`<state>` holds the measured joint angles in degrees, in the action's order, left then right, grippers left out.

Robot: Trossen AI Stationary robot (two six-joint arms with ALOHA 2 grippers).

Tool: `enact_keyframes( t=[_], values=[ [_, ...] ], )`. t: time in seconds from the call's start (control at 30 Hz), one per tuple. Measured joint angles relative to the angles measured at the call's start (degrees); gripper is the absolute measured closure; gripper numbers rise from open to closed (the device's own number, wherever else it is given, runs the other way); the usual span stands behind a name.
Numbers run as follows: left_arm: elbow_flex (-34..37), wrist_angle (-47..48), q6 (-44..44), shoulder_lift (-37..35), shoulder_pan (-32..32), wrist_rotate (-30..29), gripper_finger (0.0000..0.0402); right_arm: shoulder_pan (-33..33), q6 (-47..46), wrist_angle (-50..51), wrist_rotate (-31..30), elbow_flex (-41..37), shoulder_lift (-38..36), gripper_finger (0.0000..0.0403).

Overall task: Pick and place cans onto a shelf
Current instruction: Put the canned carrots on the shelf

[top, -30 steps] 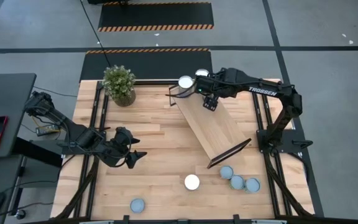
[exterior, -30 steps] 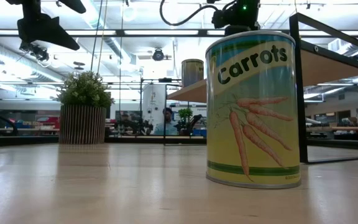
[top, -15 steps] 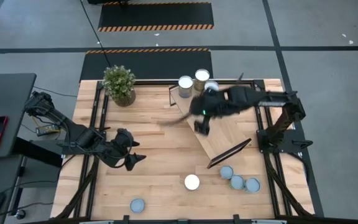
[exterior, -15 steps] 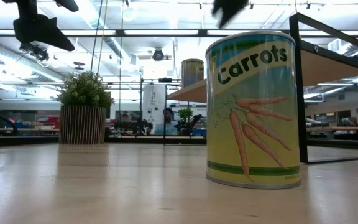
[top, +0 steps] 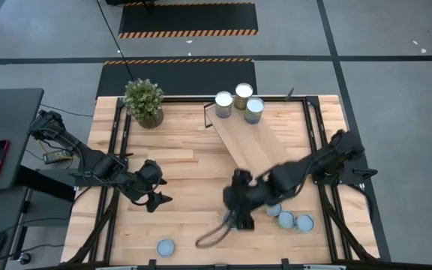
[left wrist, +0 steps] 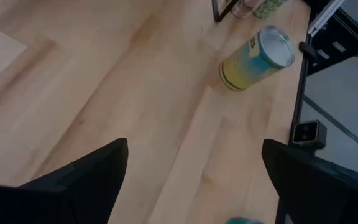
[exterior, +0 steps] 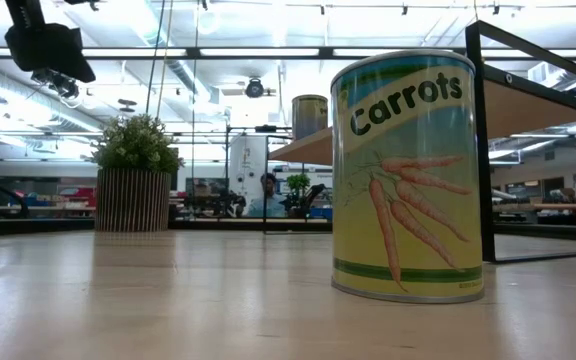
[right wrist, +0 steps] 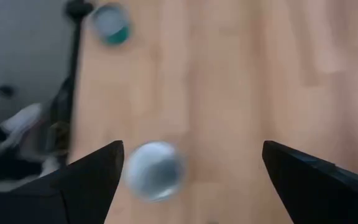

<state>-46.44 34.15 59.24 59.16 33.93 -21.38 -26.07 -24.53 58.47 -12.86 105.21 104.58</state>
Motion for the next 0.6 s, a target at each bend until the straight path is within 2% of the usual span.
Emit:
enact_keyframes(
  t=[0.13, 0.4, 0.6],
  values=[
    [0.00, 0.11, 0.00, -0.03, 0.01, 1.37, 0.0027, -2.18, -2.00, 0.05, 2.44, 2.30, 5.14, 0.0012],
    [0.00, 1.04, -0.61, -0.03, 0.01, 1.74, 0.0027, -3.28, 1.45, 1.29, 8.20, 6.48, 13.15, 0.0004],
    [0.01, 4.08, -0.12, -0.03, 0.01, 1.33, 0.0027, -3.18, 5.03, 2.46, 7.53, 7.05, 16.66, 0.0003]
  ],
)
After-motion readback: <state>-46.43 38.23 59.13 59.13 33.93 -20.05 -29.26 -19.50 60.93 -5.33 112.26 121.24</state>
